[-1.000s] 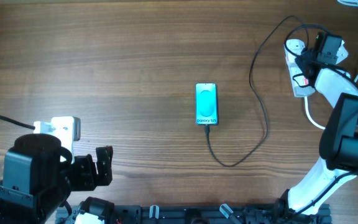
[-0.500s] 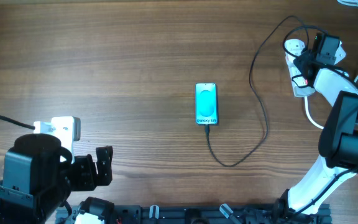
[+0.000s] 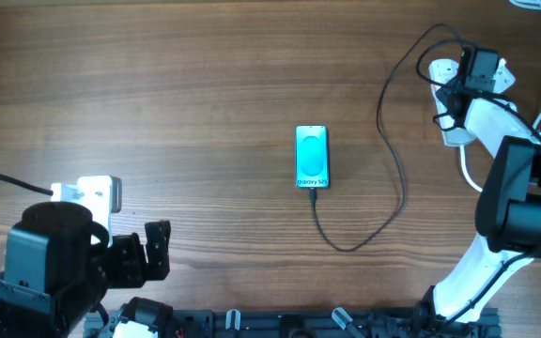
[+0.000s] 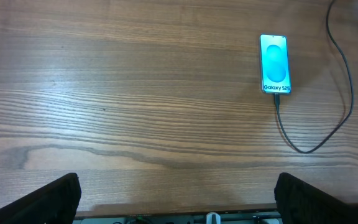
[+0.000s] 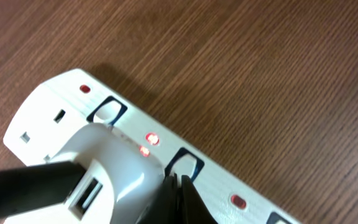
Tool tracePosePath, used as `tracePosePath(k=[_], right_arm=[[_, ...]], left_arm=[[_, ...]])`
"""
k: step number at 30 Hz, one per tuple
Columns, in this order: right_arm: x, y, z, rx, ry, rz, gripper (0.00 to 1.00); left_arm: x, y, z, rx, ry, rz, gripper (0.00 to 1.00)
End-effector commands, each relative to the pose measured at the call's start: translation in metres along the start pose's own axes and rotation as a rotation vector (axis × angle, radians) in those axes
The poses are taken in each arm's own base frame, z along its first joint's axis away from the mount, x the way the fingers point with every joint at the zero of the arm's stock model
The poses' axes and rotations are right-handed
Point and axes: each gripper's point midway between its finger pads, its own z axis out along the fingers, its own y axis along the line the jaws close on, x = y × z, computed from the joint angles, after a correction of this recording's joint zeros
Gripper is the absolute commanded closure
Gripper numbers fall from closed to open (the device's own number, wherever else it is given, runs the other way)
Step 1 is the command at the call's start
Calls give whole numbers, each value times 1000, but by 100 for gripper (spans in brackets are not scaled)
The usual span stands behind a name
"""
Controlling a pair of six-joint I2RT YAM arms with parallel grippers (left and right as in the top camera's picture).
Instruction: Plug charger to phone and switch on socket
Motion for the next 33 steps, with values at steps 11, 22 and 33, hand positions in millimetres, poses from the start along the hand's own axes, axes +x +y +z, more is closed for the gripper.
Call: tracePosePath(k=[11, 22, 33], right_arm=[[2, -31, -66, 101, 65, -41, 96], [-3, 45, -214, -305, -11, -147, 96], [48, 101, -305, -574, -53, -417, 96]], left_arm=[[22, 13, -44, 51, -211, -13, 0], [61, 28, -72, 139, -479, -34, 0], [66, 34, -46, 64, -477, -129, 0]])
